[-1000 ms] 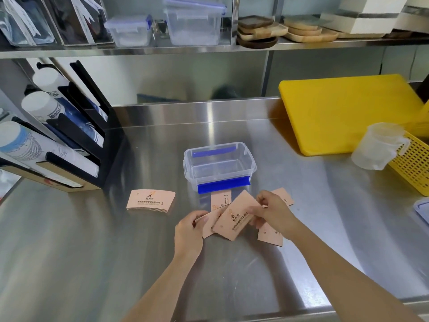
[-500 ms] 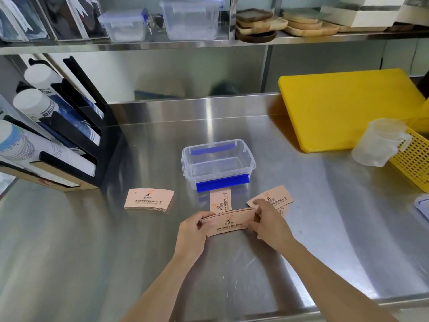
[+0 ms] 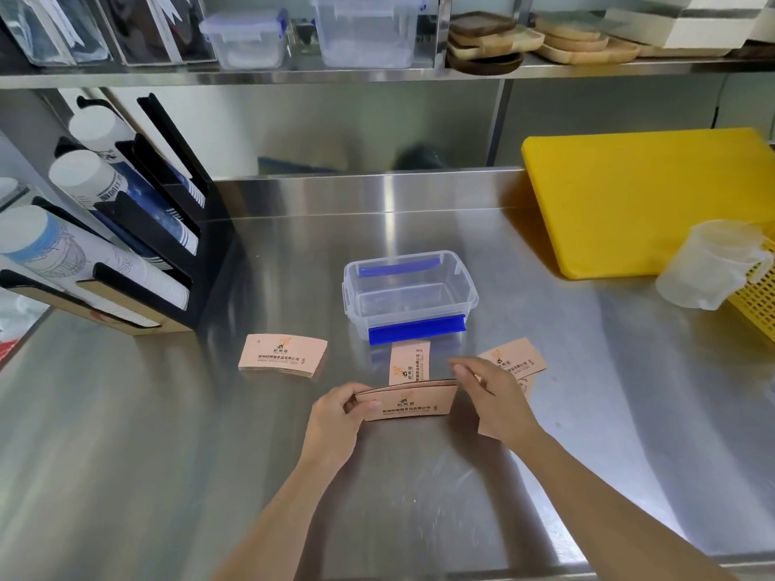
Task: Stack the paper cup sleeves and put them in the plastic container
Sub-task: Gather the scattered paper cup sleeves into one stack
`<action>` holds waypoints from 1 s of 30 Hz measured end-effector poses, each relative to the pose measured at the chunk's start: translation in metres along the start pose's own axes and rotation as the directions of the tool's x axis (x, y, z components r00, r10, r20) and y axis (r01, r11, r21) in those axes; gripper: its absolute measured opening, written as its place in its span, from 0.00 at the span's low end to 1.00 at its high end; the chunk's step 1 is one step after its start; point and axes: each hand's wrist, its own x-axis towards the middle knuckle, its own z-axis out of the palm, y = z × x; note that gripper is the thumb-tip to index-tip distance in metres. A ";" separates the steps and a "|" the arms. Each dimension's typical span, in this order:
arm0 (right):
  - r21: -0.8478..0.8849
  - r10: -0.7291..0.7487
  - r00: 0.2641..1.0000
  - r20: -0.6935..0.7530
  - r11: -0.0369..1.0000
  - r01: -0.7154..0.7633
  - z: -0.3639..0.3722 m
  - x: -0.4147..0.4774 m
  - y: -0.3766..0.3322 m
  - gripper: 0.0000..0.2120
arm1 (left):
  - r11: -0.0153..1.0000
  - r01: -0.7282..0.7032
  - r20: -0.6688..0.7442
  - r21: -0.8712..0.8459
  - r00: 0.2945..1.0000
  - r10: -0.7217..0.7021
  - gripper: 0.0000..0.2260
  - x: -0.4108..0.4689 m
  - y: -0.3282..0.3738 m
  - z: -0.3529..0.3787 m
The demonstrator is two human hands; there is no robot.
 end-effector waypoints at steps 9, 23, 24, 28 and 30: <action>-0.469 -0.139 0.897 0.420 0.813 0.346 0.026 0.012 0.006 0.20 | 0.977 0.103 -0.228 -0.184 0.963 -0.145 0.12 0.001 -0.021 -0.032; -0.477 -0.106 0.881 0.460 0.808 0.346 0.054 0.025 -0.028 0.26 | 0.966 0.108 -0.320 -0.235 0.930 -0.181 0.09 0.008 -0.022 -0.036; -0.489 -0.040 0.880 0.474 0.818 0.301 0.054 0.029 -0.029 0.33 | 0.967 0.108 -0.319 -0.229 0.931 -0.180 0.09 0.008 -0.023 -0.036; -0.548 0.164 0.848 0.503 0.819 0.167 0.060 0.037 -0.034 0.50 | 0.972 0.110 -0.307 -0.206 0.936 -0.171 0.07 0.010 -0.025 -0.035; -0.567 0.182 0.860 0.476 0.811 0.142 0.066 0.039 -0.040 0.48 | 0.976 0.110 -0.310 -0.189 0.936 -0.165 0.06 0.011 -0.027 -0.035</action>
